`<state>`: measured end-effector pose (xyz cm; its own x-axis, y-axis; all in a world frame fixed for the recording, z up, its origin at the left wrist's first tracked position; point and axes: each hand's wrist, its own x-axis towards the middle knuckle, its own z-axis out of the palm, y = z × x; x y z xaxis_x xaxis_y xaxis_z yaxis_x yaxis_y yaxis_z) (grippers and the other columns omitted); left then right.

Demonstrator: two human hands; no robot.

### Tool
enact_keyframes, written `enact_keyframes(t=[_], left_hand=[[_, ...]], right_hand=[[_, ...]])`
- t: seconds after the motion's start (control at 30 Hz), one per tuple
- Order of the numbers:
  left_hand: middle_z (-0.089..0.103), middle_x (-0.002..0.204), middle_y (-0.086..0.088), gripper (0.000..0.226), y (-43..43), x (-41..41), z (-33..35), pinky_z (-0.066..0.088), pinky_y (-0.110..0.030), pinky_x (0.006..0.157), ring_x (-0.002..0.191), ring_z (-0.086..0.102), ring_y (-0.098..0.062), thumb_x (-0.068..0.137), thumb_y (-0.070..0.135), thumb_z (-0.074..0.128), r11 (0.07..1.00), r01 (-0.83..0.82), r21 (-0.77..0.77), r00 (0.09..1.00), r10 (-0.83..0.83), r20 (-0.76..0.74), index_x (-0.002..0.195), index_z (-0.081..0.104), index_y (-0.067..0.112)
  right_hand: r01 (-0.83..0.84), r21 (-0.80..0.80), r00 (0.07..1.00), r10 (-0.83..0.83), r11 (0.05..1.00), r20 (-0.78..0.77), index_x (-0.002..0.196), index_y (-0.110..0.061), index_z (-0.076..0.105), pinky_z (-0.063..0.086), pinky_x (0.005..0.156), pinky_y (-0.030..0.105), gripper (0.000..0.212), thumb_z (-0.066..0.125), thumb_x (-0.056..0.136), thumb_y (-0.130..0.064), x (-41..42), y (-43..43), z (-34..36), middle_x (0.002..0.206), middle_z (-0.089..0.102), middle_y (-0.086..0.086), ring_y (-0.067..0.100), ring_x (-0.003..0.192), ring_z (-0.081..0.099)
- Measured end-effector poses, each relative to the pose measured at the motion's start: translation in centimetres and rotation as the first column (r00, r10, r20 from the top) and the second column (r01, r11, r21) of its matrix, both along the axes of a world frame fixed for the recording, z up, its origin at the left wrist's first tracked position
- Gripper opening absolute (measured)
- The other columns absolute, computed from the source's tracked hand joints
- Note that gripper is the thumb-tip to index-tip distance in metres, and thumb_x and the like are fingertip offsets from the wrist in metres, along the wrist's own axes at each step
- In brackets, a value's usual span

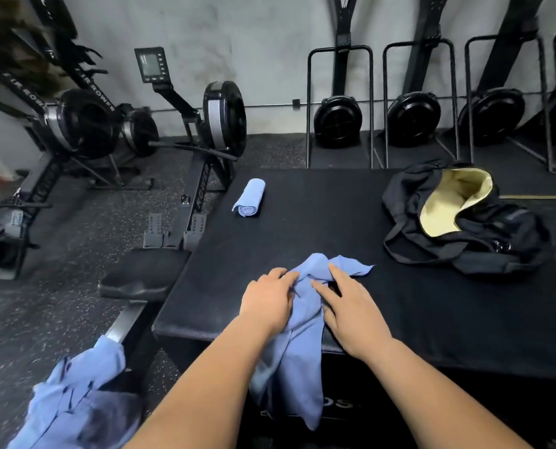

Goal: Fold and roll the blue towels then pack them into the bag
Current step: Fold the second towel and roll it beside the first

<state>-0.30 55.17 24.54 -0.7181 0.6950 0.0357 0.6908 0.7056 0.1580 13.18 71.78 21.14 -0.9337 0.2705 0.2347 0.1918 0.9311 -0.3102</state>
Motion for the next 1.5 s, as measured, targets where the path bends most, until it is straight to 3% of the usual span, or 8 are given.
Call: enact_keyframes(t=[0.2,0.33,0.43,0.67,0.83,1.03,1.23,1.5], left_hand=[[0.053,0.142,0.013,0.032,0.6,-1.7,-0.4,0.035,-0.035,0.082,0.108,0.049,-0.025,0.102,0.030,0.045,0.996,0.069,0.048,0.988,-0.061,-0.144,0.131,0.060,0.029],[0.050,0.146,-0.002,0.042,0.3,-2.9,0.3,0.046,-0.046,0.091,0.116,0.050,-0.035,0.099,0.032,0.054,0.874,-0.330,0.358,0.931,0.364,-0.032,0.137,0.056,0.013],[0.041,0.155,-0.002,0.052,-0.5,-3.7,-0.4,0.039,-0.044,0.106,0.130,0.041,-0.033,0.103,0.045,0.047,0.867,-0.472,0.161,0.881,0.471,0.048,0.143,0.050,0.012],[0.059,0.134,-0.002,0.036,-1.8,-3.3,-3.2,0.039,-0.040,0.109,0.119,0.057,-0.029,0.093,0.014,0.054,0.986,-0.009,0.168,0.966,0.052,-0.254,0.128,0.063,0.016],[0.064,0.107,0.000,0.045,-1.9,-2.6,-3.2,0.048,-0.039,0.087,0.097,0.060,-0.028,0.107,0.042,0.030,0.990,-0.064,0.129,0.966,0.094,-0.241,0.103,0.066,0.016],[0.061,0.130,-0.011,0.069,-1.5,-2.5,-3.1,0.048,-0.045,0.089,0.115,0.056,-0.036,0.103,0.059,0.018,0.989,-0.135,-0.056,0.972,0.122,-0.200,0.130,0.062,0.011],[0.033,0.161,-0.011,0.075,-1.2,-2.6,-2.7,0.037,-0.047,0.111,0.141,0.032,-0.046,0.103,0.067,0.006,0.962,-0.198,-0.187,0.969,0.163,-0.187,0.160,0.028,0.024],[0.008,0.173,-0.021,0.084,-1.4,-3.5,-3.5,0.005,-0.048,0.130,0.161,-0.004,-0.039,0.099,0.067,0.001,0.990,-0.094,-0.108,0.986,0.078,-0.148,0.168,0.010,0.020]], right_hand=[[0.112,-0.021,0.994,-0.112,0.993,-0.001,0.165,-0.030,0.025,0.039,0.115,0.039,0.064,0.046,0.105,-0.039,0.4,-0.4,-0.2,0.175,0.002,0.000,0.026,0.138,0.041],[0.098,0.055,0.995,-0.098,0.994,0.014,0.166,-0.019,0.022,0.025,0.124,0.038,0.065,0.037,0.107,-0.042,0.0,-0.3,-0.2,0.176,0.002,0.005,0.022,0.145,0.034],[0.088,0.119,0.995,-0.093,0.989,0.033,0.165,-0.018,0.027,0.017,0.127,0.041,0.067,0.026,0.105,-0.047,-0.2,-0.2,-0.4,0.175,0.009,0.005,0.019,0.153,0.028],[0.135,0.073,0.991,-0.136,0.988,0.015,0.161,-0.017,0.035,0.020,0.127,0.043,0.064,0.027,0.106,-0.050,-0.5,0.1,-0.4,0.166,0.036,0.000,0.018,0.151,0.032],[0.396,-0.062,0.916,-0.399,0.916,-0.044,0.151,-0.013,0.049,0.029,0.123,0.048,0.053,0.046,0.106,-0.041,-0.9,0.5,-0.6,0.159,0.037,0.012,0.033,0.149,0.032],[0.281,0.044,0.954,-0.284,0.959,0.098,0.157,-0.026,0.042,0.021,0.126,0.050,0.057,0.023,0.107,-0.048,-3.0,0.4,0.4,0.163,0.040,0.004,0.033,0.154,0.024],[0.104,-0.101,0.989,-0.093,0.989,0.110,0.165,-0.038,0.014,0.008,0.130,0.044,0.064,0.042,0.108,-0.039,-5.3,0.4,1.5,0.171,0.020,-0.013,0.021,0.160,0.011],[0.164,-0.160,0.979,-0.140,0.973,0.150,0.166,-0.025,0.017,0.002,0.131,0.042,0.071,0.047,0.104,-0.047,-6.6,-0.6,2.5,0.169,0.031,0.000,0.020,0.161,0.004]])
